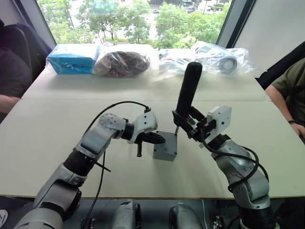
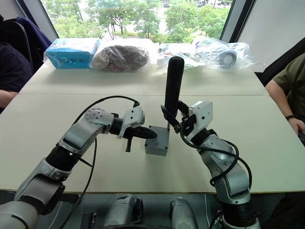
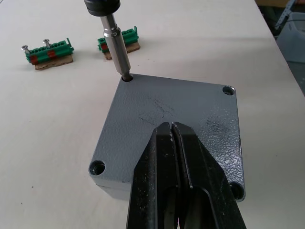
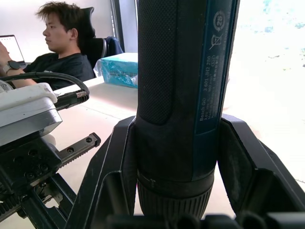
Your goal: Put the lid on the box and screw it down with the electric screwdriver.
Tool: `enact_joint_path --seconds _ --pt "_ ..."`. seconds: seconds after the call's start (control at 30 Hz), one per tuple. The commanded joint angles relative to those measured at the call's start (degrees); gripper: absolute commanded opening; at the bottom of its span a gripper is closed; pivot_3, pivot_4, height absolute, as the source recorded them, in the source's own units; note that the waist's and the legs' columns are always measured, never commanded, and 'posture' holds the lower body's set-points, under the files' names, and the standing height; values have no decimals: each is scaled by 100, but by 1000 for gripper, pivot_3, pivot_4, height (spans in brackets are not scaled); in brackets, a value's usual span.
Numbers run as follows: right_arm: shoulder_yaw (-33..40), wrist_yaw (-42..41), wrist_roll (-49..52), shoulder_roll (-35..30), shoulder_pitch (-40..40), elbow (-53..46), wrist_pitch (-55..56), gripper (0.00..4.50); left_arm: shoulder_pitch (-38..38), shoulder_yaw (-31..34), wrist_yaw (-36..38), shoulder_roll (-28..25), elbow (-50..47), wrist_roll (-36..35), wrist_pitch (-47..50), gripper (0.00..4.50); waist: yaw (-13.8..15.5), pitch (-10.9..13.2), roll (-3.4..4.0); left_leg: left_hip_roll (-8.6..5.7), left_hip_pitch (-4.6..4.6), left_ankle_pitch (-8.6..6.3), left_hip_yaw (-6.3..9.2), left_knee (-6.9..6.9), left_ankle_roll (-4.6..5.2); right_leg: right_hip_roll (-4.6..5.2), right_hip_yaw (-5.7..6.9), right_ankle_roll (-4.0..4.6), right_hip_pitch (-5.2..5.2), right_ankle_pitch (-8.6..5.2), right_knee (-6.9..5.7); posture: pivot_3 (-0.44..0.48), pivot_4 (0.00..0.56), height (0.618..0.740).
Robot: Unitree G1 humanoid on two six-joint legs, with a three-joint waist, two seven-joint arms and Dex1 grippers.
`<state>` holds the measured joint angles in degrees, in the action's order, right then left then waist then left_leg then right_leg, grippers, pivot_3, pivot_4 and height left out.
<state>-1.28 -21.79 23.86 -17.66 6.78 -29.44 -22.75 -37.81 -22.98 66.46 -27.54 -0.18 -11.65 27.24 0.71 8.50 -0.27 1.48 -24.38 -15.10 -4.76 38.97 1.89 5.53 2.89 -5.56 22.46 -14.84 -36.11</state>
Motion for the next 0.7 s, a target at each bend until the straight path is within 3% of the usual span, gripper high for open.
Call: enact_joint_path --seconds 0.03,0.47,0.6,0.7 --pt "-123 -41 -45 -11 -272 410 -267 1791 22 -81 -8 28 -16 88 9 0 -2 0 0 0 0 0 0 0 0 1 0 4 1 -2 0 0 150 740" --pt "252 2 298 -50 132 87 -432 1791 77 -73 -87 143 33 138 -11 0 -2 1 1 0 -2 -1 -1 -4 0 12 0 14 7 -7 0 0 150 740" --pt "1145 328 1401 -11 867 -154 -862 1791 89 62 -165 171 93 84 47 0 3 15 17 -2 -15 -1 -2 -7 0 32 0 20 20 -8 -1 0 150 740" --pt "2119 815 2383 -698 1905 59 -1717 1791 56 463 -213 215 81 -285 318 0 -13 42 53 -5 -32 -1 -4 -7 0 40 -2 19 36 -7 -3 0 150 740"
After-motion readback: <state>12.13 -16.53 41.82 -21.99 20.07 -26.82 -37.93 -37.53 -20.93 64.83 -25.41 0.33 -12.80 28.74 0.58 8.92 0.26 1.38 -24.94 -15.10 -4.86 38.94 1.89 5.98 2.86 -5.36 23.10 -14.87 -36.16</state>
